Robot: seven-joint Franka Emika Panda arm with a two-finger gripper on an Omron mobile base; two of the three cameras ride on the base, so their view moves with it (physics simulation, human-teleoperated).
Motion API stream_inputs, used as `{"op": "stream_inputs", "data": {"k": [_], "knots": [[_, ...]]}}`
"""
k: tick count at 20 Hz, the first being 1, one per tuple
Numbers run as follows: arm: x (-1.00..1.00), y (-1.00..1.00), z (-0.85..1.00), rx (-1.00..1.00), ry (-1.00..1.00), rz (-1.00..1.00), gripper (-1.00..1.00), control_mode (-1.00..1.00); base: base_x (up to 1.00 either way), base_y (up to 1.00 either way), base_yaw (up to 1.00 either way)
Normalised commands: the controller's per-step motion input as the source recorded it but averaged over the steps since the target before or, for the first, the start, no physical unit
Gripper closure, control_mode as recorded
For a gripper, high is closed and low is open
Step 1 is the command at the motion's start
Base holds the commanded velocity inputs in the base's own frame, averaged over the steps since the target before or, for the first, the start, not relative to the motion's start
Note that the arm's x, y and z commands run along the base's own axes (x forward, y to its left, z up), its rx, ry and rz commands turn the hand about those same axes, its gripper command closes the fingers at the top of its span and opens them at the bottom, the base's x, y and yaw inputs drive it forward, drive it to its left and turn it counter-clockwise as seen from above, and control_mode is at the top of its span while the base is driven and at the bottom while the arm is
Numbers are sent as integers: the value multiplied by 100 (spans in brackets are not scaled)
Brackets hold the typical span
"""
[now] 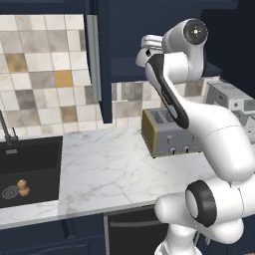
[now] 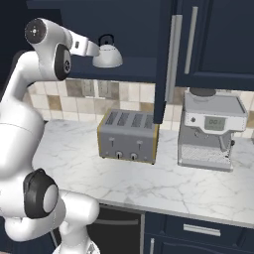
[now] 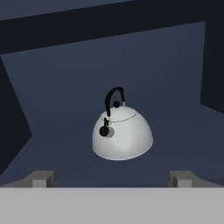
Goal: Open the cabinet, pick the kettle from the cabinet, and place it in the sink.
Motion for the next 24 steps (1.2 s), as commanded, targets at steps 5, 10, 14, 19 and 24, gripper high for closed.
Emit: {"op": "stream_inputs", "data": {"k": [5,10,14,19,24], "knots": [[26,4,0,0,0,0,-100,-100,0,0,0],[28,3,0,0,0,0,-100,-100,0,0,0],[28,1,0,0,0,0,-100,-100,0,0,0],[26,0,0,0,0,0,-100,-100,0,0,0],[20,-5,0,0,0,0,-100,-100,0,0,0]]}}
